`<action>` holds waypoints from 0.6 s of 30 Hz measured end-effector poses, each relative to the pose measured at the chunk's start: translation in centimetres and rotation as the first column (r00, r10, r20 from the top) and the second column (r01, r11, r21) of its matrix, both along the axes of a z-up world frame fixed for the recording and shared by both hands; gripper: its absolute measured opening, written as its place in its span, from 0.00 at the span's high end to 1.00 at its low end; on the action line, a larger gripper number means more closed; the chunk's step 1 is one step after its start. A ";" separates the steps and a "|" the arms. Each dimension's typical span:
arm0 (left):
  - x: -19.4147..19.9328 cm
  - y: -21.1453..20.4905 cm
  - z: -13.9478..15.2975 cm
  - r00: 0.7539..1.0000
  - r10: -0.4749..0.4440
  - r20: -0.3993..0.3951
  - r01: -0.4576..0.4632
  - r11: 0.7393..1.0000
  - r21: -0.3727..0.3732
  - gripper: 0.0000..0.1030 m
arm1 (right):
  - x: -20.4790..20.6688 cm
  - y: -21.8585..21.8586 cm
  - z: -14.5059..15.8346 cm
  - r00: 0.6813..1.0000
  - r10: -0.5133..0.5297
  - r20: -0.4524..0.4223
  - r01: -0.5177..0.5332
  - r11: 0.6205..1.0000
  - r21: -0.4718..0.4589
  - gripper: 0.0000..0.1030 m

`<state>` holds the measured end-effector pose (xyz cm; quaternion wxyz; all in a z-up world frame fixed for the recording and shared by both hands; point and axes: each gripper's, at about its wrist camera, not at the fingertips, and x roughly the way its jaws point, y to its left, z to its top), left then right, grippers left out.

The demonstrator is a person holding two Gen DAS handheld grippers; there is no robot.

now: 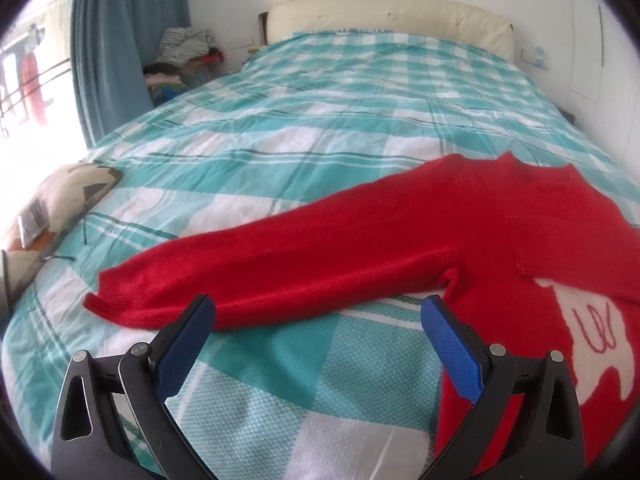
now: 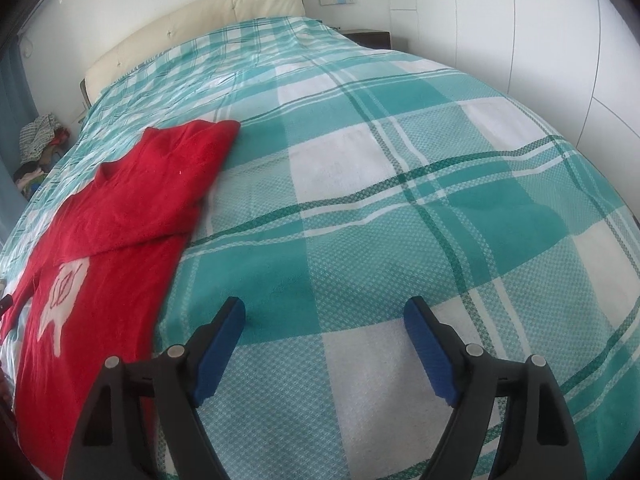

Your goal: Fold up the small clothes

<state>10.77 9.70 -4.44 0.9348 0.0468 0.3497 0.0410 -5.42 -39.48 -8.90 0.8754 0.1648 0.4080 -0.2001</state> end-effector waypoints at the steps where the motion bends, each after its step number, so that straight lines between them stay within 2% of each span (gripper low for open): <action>1: -0.1 0.1 0.2 1.000 0.021 0.020 -0.021 1.000 0.023 0.01 | 0.0 0.0 -0.2 1.000 0.000 -0.002 0.000 1.000 0.002 0.18; 5: -0.4 0.8 0.6 0.996 0.074 0.048 -0.074 0.997 0.006 0.01 | 0.3 0.2 -0.4 1.000 0.007 -0.008 -0.007 1.000 0.002 0.14; 10: 0.0 1.6 0.1 0.994 0.110 -0.005 -0.111 0.993 -0.034 0.01 | 0.6 0.6 -0.7 1.000 0.018 -0.024 -0.018 1.000 -0.015 0.10; 15: 0.1 2.1 -0.1 0.994 0.106 -0.029 -0.108 0.992 -0.069 0.01 | 0.6 0.6 -0.9 1.000 0.021 -0.023 -0.021 1.000 -0.016 0.08; 18: 0.0 1.9 -0.1 0.994 0.100 -0.033 -0.101 0.994 -0.048 0.01 | 0.7 0.8 -0.9 0.999 0.022 -0.024 -0.023 0.999 -0.025 0.07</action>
